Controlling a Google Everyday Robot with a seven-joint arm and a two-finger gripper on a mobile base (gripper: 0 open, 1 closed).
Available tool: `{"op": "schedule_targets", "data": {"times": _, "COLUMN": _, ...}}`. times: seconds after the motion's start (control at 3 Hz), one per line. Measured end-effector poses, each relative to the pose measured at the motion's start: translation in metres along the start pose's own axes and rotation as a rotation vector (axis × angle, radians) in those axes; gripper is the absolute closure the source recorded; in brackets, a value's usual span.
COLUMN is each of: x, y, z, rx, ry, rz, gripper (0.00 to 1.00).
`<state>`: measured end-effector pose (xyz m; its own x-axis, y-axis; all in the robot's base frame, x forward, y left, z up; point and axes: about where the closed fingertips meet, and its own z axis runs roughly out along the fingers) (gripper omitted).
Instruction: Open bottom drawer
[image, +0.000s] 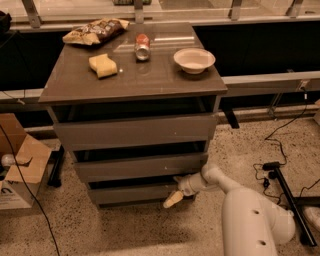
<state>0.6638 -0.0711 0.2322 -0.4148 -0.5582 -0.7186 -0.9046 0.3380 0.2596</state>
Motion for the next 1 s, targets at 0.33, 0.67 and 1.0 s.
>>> {"op": "schedule_targets", "data": {"times": 0.33, "x": 0.004, "y": -0.018, "z": 0.026, "rx": -0.041, "ry": 0.026, "rz": 0.028, "gripper": 0.04}}
{"op": "schedule_targets", "data": {"times": 0.67, "x": 0.004, "y": -0.017, "z": 0.026, "rx": -0.045, "ry": 0.036, "rz": 0.03, "gripper": 0.27}}
{"op": "schedule_targets", "data": {"times": 1.0, "x": 0.014, "y": -0.002, "z": 0.024, "rx": -0.047, "ry": 0.085, "rz": 0.035, "gripper": 0.5}}
